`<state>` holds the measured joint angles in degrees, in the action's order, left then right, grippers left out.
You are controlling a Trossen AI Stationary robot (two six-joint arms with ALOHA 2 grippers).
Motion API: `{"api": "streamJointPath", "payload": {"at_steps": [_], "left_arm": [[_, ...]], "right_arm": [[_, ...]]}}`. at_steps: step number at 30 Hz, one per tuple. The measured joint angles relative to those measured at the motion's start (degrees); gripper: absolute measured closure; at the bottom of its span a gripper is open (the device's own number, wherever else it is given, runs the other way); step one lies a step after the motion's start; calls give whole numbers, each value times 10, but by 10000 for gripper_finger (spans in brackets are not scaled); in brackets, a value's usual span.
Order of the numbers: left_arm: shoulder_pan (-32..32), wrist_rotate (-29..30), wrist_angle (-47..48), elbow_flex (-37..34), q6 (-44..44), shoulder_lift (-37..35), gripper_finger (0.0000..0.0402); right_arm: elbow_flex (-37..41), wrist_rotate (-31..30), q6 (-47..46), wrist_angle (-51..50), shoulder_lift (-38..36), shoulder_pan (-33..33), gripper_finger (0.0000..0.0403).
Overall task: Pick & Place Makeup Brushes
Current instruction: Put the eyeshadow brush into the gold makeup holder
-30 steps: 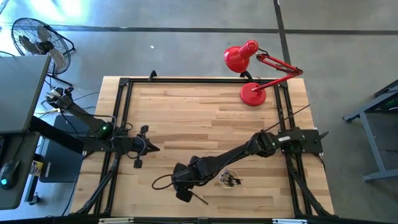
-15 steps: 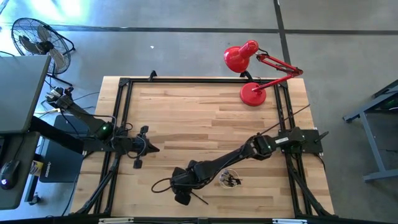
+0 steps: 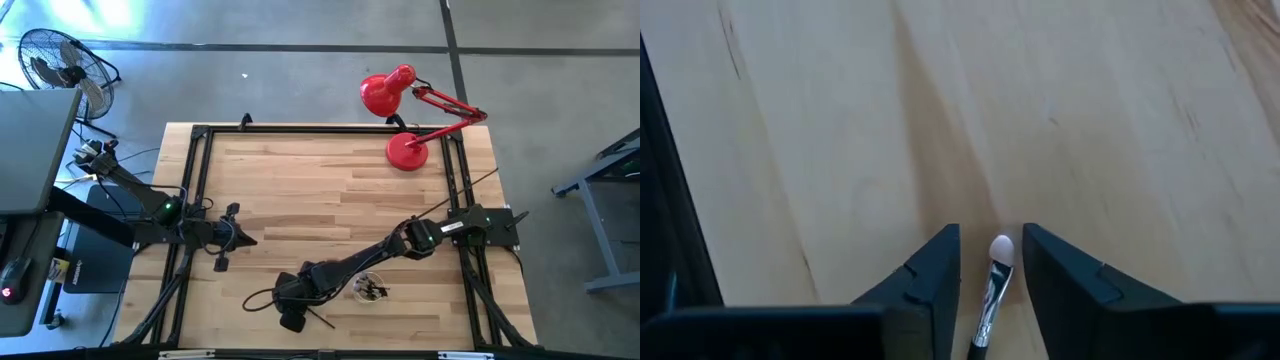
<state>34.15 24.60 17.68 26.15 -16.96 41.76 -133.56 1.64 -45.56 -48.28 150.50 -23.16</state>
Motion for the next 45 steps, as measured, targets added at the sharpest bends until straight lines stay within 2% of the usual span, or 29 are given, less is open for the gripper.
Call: {"api": "streamJointPath", "payload": {"at_steps": [4, 9, 18, 27, 33, 40, 45], "left_arm": [[0, 0, -2, 0, 1, 0, 401], [0, 0, -4, 0, 2, 0, 401], [0, 0, -4, 0, 2, 0, 401], [0, 0, -4, 0, 2, 0, 401], [0, 0, -2, 0, 2, 0, 401], [0, 0, -1, 0, 2, 0, 401], [0, 0, -2, 0, 2, 0, 401]], "right_arm": [[0, 0, -6, -11, 1, 0, 329], [1, 2, -7, -17, 1, 1, 394], [3, -3, 14, -13, -5, 3, 401], [5, -176, 26, -86, -63, -6, 402], [6, -266, 14, -129, -92, -16, 403], [4, -375, -60, -187, -129, -45, 403], [4, -438, -152, -261, -153, -81, 403]]}}
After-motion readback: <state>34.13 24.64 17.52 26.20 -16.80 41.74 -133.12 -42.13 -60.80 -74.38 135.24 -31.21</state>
